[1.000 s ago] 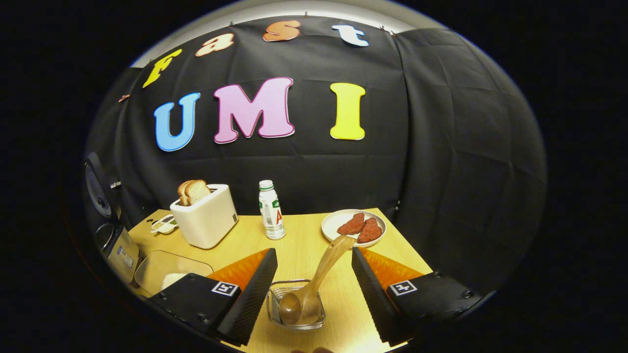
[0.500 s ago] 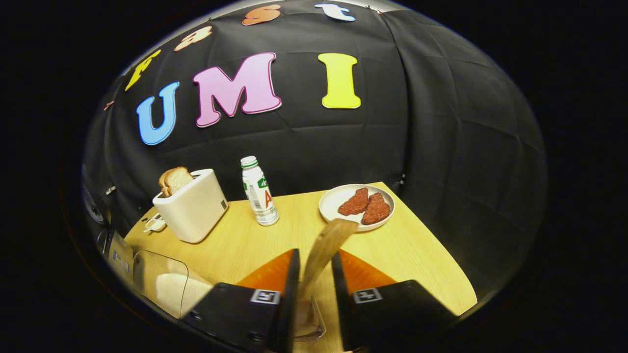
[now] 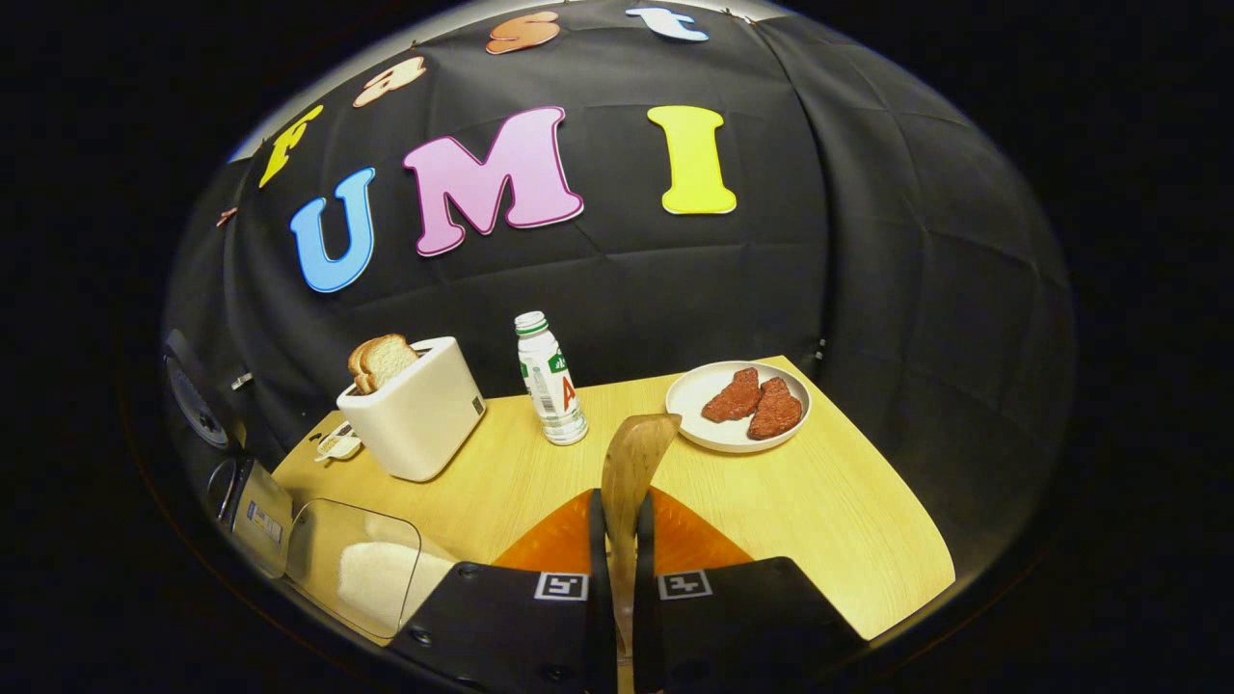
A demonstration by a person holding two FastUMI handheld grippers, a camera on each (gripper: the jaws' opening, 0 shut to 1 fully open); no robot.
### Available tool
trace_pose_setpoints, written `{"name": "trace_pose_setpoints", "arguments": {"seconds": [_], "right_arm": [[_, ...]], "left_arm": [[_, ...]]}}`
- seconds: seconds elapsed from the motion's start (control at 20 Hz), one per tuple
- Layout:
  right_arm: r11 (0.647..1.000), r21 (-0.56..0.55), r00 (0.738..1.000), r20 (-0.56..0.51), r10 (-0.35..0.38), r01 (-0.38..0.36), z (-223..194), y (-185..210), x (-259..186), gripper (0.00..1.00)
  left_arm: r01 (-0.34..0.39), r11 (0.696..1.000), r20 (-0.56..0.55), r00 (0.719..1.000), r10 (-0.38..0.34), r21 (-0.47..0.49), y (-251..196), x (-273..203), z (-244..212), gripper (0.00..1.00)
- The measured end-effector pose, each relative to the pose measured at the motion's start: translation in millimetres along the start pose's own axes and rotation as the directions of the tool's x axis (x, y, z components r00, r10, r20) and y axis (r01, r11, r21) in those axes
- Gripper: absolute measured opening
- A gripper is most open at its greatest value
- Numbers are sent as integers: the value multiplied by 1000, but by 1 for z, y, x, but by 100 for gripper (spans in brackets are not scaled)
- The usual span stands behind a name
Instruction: Close the left gripper, press the button to open the rice cooker; take a wooden spoon from the chopstick holder with the right hand, scoop a spoonful of rice and pour it into the rice cooker, then put the wooden spoon back into the chopstick holder.
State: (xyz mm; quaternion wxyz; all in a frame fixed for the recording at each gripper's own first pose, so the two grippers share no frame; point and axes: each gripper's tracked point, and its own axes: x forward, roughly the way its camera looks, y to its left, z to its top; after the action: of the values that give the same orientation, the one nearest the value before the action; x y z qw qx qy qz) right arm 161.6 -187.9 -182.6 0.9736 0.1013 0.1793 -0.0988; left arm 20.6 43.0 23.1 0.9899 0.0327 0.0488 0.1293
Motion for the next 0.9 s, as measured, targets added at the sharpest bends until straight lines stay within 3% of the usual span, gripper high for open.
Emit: {"name": "trace_pose_setpoints", "arguments": {"seconds": [0.4, 0.45, 0.5, 0.65, 0.9], "right_arm": [[997, -68, 983, 184, -15, 28, 57, 19, -58, 11], [997, -72, 978, 207, -1, 16, 65, 29, -66, 11], [998, -70, 974, 226, 19, -3, 73, 41, -75, 11], [994, -74, 962, 254, 95, -79, 84, 90, -90, 11], [977, -102, 953, 222, 208, -190, 64, 175, -82, 11]], "left_arm": [[14, 1000, 12, 1000, -14, -24, 18, -4, 0, 54], [14, 1000, 13, 1000, -14, -28, 22, -4, -1, 51], [17, 999, 16, 1000, -16, -31, 25, -3, 0, 55], [18, 999, 14, 1000, -18, -37, 36, 0, -4, 51], [14, 1000, 26, 1000, -13, -19, 61, 2, -3, 55]]}}
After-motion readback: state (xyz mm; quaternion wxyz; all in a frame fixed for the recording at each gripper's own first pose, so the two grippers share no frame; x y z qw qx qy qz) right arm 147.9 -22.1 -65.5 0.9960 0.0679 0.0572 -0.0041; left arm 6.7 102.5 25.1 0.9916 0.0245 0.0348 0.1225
